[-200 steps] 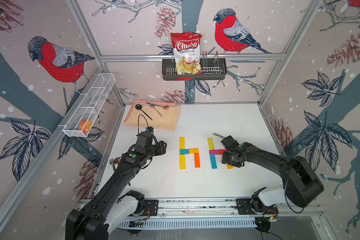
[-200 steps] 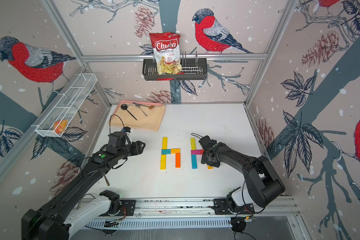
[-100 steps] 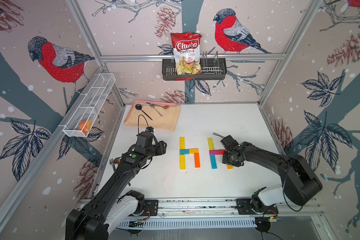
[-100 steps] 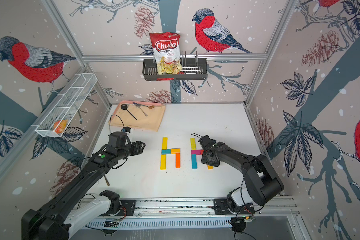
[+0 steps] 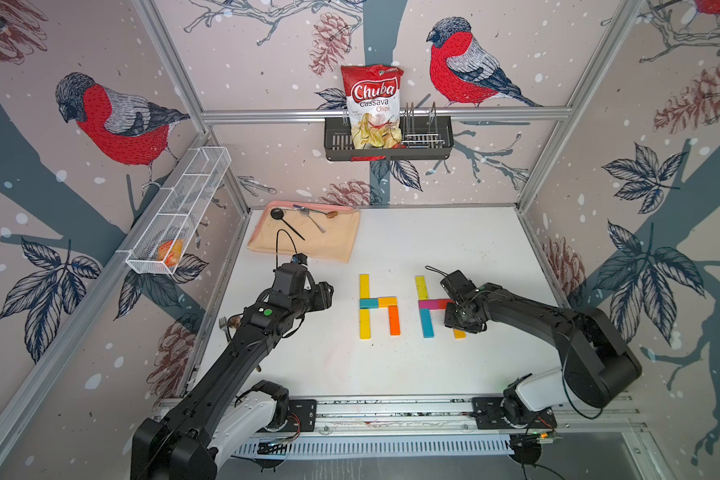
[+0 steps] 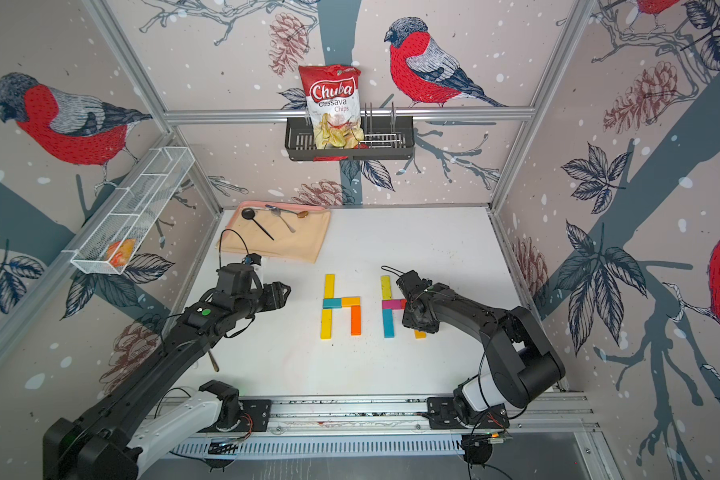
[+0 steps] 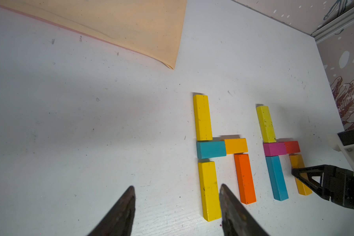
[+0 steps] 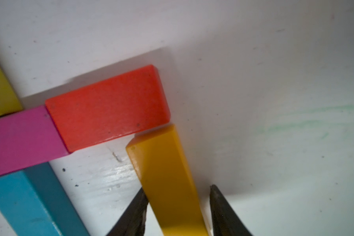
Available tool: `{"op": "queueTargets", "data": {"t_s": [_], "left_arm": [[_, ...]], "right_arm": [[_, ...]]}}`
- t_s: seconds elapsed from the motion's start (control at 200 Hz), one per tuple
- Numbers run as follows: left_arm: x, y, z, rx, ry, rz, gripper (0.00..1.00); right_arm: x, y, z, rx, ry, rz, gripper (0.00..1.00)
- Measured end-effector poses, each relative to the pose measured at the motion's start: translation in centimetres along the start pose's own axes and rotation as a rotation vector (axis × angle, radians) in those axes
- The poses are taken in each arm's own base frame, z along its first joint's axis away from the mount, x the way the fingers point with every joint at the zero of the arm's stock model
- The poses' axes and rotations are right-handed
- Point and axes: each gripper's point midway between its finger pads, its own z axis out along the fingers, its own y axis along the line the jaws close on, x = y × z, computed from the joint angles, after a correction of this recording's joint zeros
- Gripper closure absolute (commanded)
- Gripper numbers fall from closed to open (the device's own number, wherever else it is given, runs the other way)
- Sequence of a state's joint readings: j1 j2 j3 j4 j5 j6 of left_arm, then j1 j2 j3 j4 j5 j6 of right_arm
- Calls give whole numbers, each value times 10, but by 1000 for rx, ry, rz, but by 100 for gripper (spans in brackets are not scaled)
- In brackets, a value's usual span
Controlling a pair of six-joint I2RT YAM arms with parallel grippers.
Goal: Assemble the letter h with building blocks
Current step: Assemble the building block at the center of the board.
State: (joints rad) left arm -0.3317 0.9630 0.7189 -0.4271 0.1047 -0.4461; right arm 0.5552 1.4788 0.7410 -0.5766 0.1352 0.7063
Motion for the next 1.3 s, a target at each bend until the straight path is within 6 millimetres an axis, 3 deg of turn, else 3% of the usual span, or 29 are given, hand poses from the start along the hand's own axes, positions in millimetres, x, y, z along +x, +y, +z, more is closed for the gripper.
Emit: {"op": "queueTargets", "data": {"t_s": [0.125, 0.265, 0.44, 0.62, 0.755, 0.966, 1.151, 1.301], "left_arm": [[0, 0, 0, 0, 0, 0, 36], [0, 0, 0, 0, 0, 0, 36], [0, 0, 0, 0, 0, 0, 36], [0, 0, 0, 0, -1, 0, 36], [-1, -1, -2, 3, -6, 1, 36], [-1, -1, -2, 3, -8, 1, 36], [-1, -1, -2, 3, -8, 1, 36], [-1, 0, -1, 2, -5, 1, 36]], "right_arm": [[0, 0, 0, 0, 0, 0, 49], [-1, 1, 0, -4, -4, -3, 30], [-6, 4, -5, -9, -20, -21, 25], [-34, 15, -30, -43, -96, -16, 24], [-72, 13, -43, -40, -159, 20, 23], [-106, 5, -20, 14, -128, 42, 24], [-109, 3, 3, 38, -81, 26, 25], [-105, 6, 8, 36, -69, 12, 26]]}}
